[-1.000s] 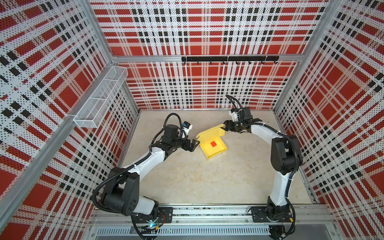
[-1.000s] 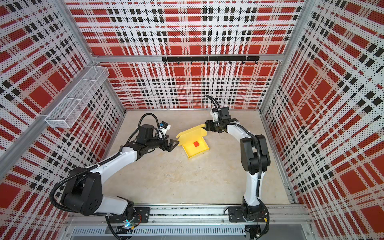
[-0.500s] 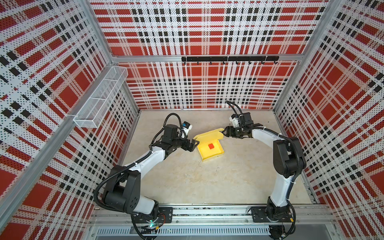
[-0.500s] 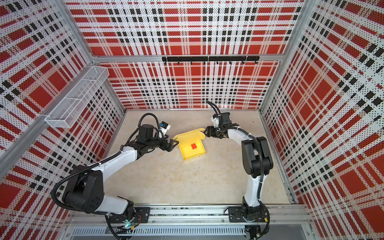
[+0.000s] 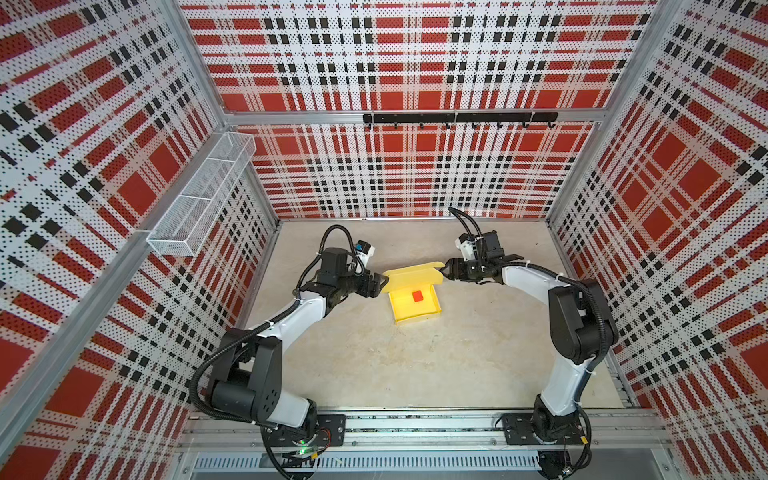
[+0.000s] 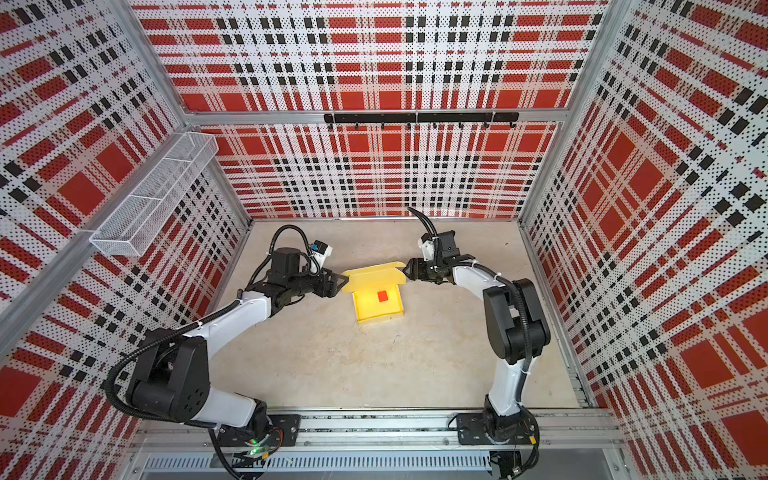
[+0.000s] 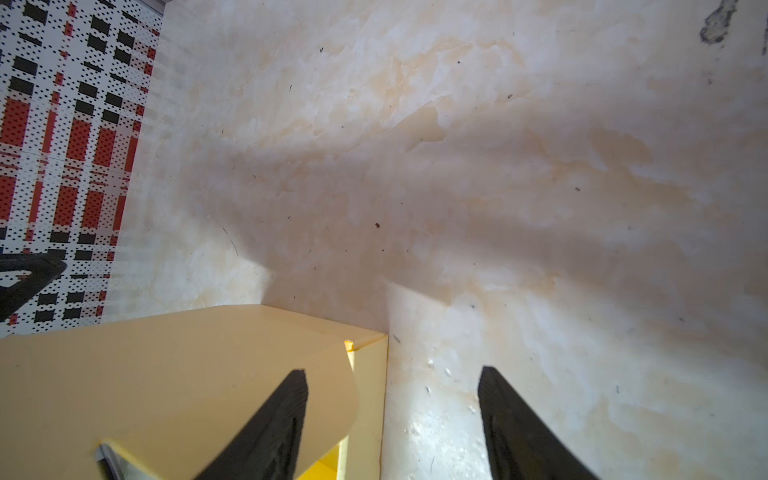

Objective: Fold the paper box

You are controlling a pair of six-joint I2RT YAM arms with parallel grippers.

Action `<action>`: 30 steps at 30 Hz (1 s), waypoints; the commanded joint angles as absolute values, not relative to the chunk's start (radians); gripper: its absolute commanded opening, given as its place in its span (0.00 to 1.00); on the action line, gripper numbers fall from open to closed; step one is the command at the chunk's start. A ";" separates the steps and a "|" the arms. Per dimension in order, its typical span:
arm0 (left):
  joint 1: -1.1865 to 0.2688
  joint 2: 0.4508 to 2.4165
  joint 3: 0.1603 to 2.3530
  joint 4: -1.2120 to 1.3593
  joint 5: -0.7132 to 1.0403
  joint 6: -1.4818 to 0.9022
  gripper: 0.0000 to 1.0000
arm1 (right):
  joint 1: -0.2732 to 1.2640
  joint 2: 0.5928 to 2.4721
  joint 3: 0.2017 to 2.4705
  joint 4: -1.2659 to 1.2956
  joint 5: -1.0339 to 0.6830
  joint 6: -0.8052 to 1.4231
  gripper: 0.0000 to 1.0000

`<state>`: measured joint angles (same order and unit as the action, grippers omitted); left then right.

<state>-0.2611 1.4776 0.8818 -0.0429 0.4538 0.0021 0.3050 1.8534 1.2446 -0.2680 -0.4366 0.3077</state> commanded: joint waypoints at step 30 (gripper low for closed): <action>-0.245 1.489 0.776 0.076 0.443 -0.090 0.39 | 0.376 1.738 1.124 -0.143 -0.432 0.361 0.67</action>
<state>-0.2493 1.4822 0.7895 0.0410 0.4500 -0.0685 0.3630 1.7691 1.1358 -0.1963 -0.4328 0.3576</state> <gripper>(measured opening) 0.396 0.666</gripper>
